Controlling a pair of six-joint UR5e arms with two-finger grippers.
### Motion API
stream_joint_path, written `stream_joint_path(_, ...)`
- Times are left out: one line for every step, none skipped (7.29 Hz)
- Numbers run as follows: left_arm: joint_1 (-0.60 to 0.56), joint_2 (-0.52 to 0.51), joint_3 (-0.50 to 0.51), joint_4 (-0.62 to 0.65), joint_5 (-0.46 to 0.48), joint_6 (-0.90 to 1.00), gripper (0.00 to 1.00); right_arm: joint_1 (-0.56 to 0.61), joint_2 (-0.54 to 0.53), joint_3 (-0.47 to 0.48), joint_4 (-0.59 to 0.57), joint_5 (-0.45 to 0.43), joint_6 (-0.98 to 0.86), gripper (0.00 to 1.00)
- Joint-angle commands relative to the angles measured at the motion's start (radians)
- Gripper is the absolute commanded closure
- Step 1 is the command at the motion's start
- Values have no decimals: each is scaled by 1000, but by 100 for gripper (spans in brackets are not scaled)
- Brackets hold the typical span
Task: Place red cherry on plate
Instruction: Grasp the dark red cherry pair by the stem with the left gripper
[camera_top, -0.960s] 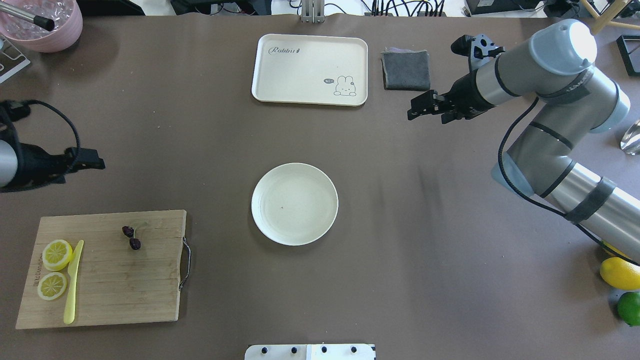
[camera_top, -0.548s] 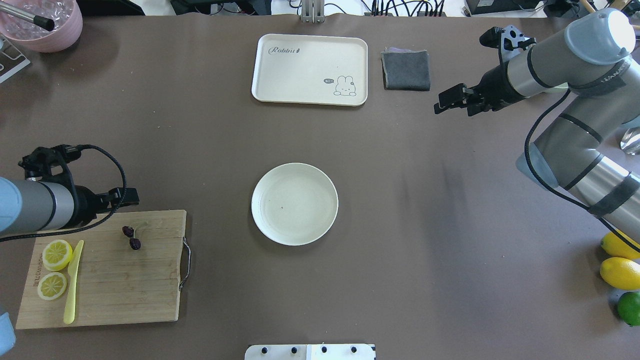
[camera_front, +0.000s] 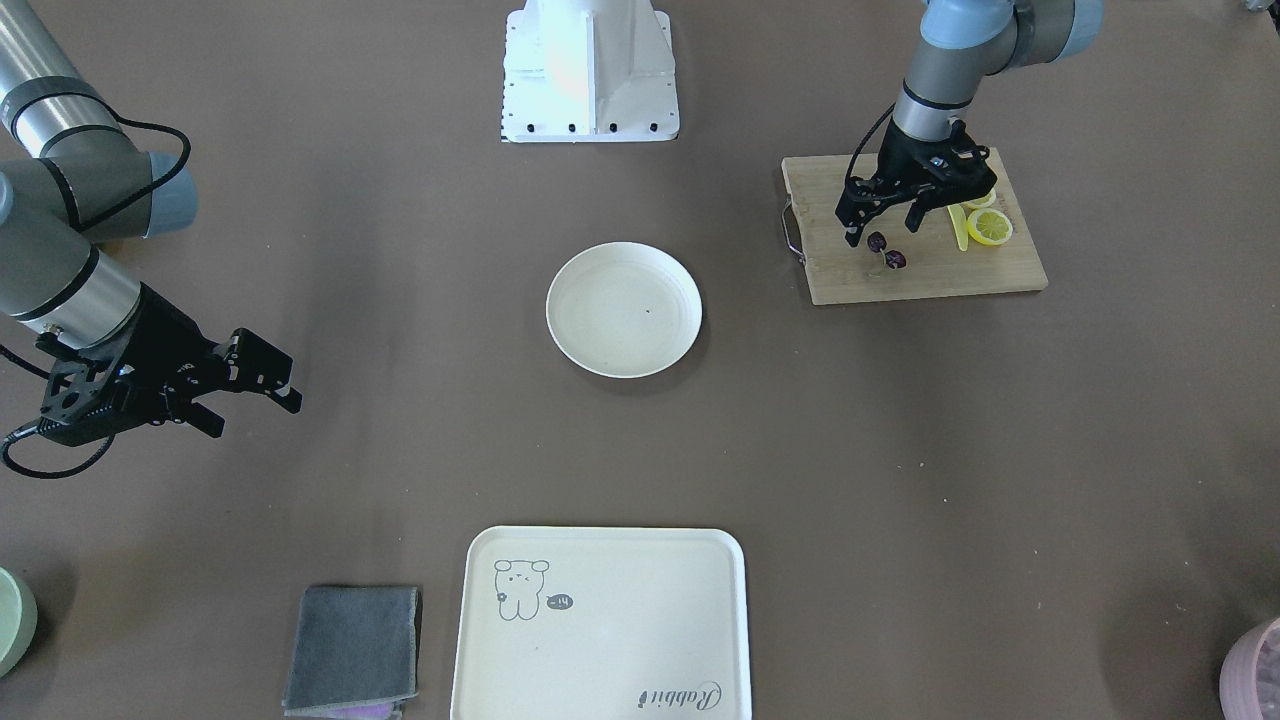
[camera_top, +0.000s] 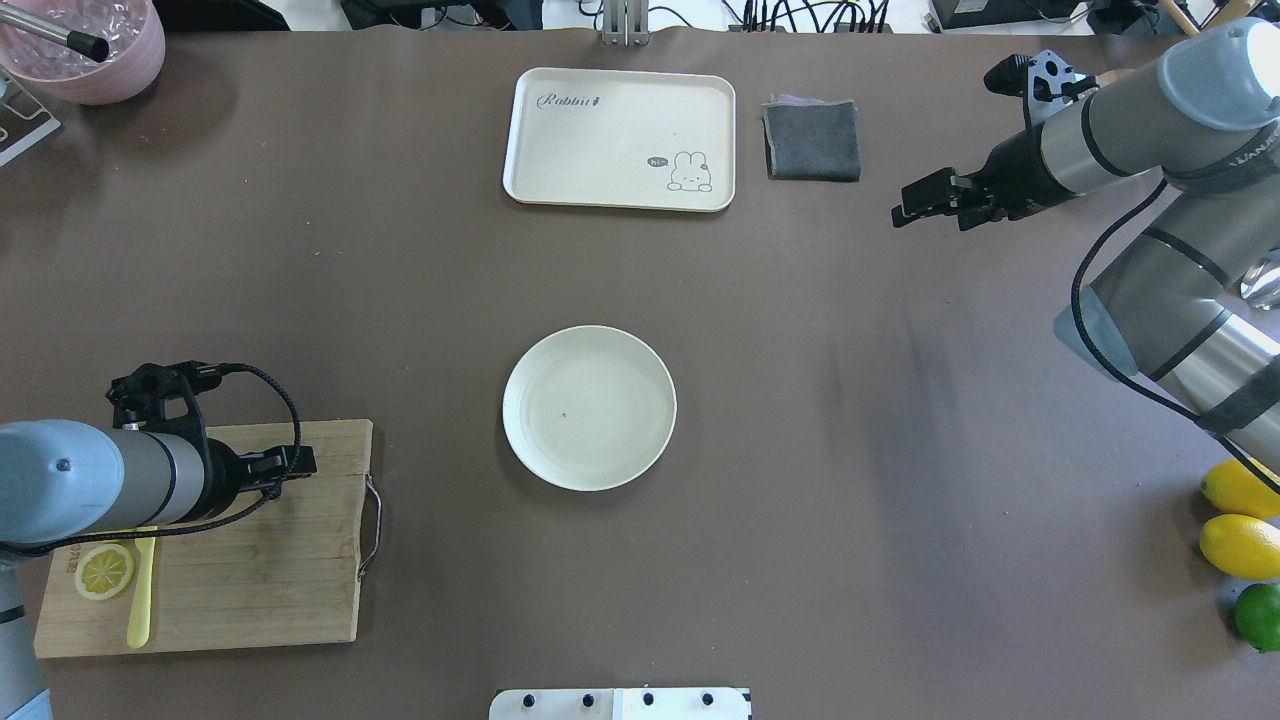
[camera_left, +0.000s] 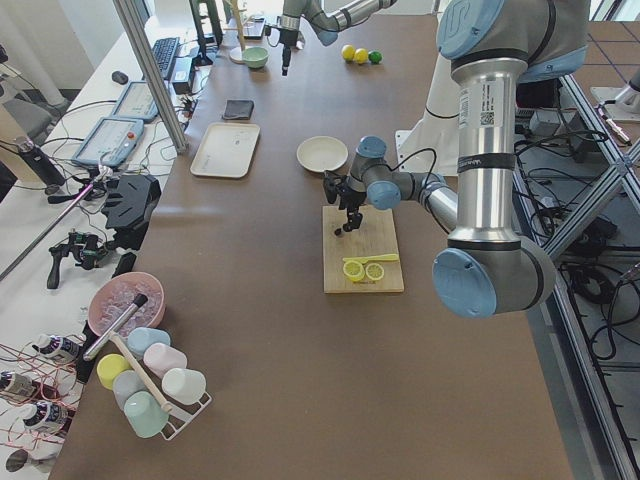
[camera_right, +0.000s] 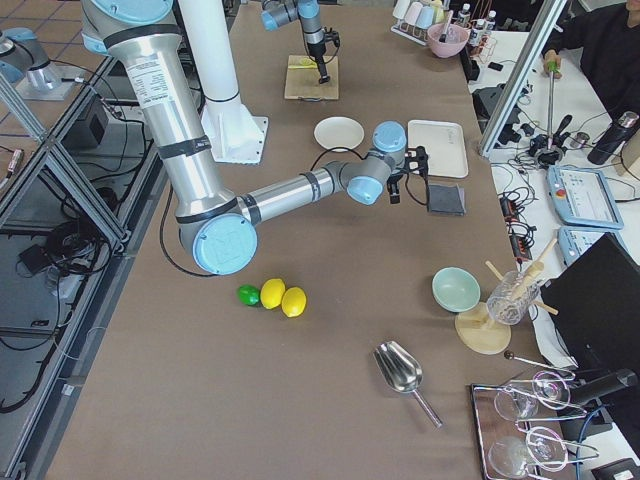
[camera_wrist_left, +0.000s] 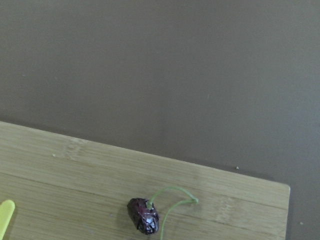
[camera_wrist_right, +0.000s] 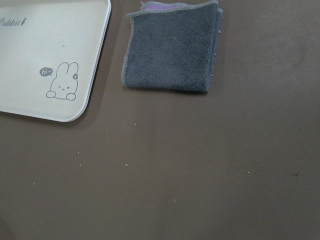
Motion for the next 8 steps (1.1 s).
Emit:
stream_joint_path(10, 0, 16, -2, -1, 1, 35, 1, -1, 9, 0, -3, 0, 0)
stream_joint_path(10, 0, 14, -2, -1, 1, 45, 1, -3, 11, 0, -3, 0, 0)
stream_joint_path(10, -1, 16, -2, -1, 1, 60, -1, -3, 9, 0, -3, 0, 0)
stream_joint_path(9, -1, 13, -2, -1, 1, 79, -1, -1, 11, 0, -5, 0, 0)
stream_joint_path(7, 0, 16, -2, -1, 4, 95, -6, -1, 9, 0, -8, 0, 0)
stream_joint_path(1, 0, 14, -2, -1, 6, 100, -6, 0, 9, 0, -8, 0, 0)
stream_joint_path(-5, 0, 11, -4, -2, 8, 100, -7, 0, 7, 0, -8, 0, 0)
stream_joint_path(-19, -1, -5, -4, -8, 11, 100, -4, 0, 7, 0, -5, 0, 0)
